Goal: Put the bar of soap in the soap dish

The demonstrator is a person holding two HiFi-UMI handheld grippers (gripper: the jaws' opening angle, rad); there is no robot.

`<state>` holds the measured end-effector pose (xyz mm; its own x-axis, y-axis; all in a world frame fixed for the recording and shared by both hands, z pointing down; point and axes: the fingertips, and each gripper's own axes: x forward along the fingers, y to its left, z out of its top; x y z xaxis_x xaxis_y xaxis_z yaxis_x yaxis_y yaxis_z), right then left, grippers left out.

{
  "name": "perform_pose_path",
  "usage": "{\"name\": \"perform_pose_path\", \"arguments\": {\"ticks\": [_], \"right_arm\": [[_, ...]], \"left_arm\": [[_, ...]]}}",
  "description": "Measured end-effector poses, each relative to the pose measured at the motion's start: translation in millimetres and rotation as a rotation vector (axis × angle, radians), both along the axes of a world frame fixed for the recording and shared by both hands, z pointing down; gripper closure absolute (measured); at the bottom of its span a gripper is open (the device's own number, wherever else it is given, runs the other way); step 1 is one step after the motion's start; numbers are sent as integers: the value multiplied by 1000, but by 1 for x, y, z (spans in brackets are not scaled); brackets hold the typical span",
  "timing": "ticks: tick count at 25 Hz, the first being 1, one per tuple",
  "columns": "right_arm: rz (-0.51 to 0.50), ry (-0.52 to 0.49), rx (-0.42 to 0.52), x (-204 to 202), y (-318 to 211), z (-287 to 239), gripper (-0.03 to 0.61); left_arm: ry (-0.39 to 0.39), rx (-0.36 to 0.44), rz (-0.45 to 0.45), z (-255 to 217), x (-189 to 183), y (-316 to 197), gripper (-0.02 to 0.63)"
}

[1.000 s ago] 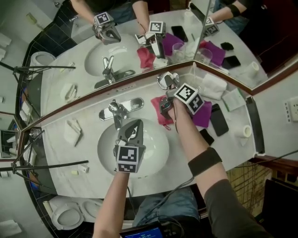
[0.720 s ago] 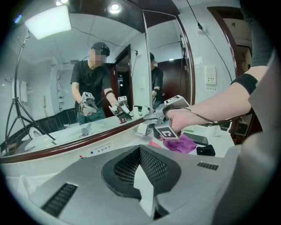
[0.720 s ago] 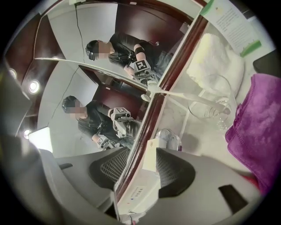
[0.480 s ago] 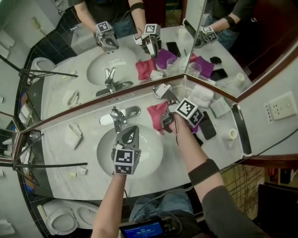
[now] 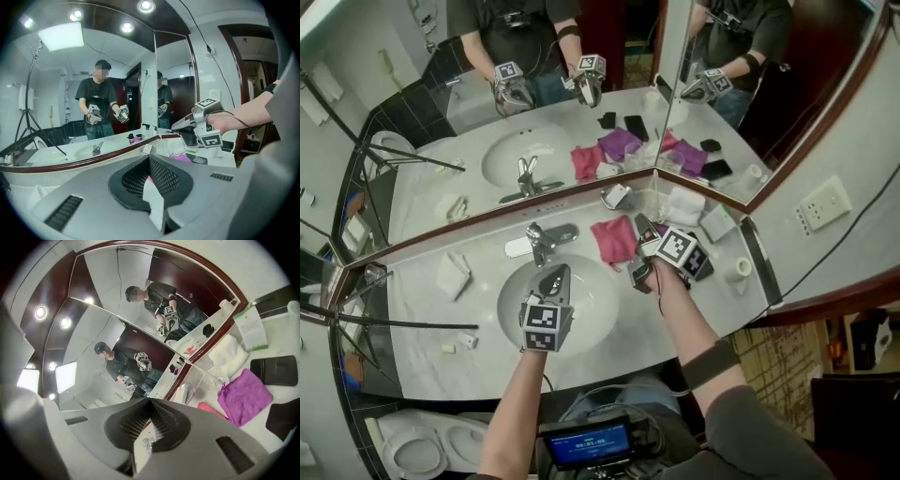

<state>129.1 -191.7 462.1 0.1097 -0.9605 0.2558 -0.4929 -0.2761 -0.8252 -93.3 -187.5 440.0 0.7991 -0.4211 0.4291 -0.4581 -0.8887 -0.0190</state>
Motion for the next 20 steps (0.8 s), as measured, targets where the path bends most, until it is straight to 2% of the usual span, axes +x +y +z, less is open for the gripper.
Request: {"name": "perform_pose_path", "arguments": {"ticks": [5,9,18,20], "right_arm": [[-69,120,-6,-20,32,-19,565],[-59,68,-23,-29,58,-9,565],[27,2,-30,-21,104,-3,565],[51,-34,0,-23,110,-4,565]], "left_arm": [[26,-13,-12,-6,-18,12,611],[38,-18,-27,-9,-34,16,611],[43,-4,-63,-16,-71,19,611],[38,-4,-66,-15,-77,23,611]]}}
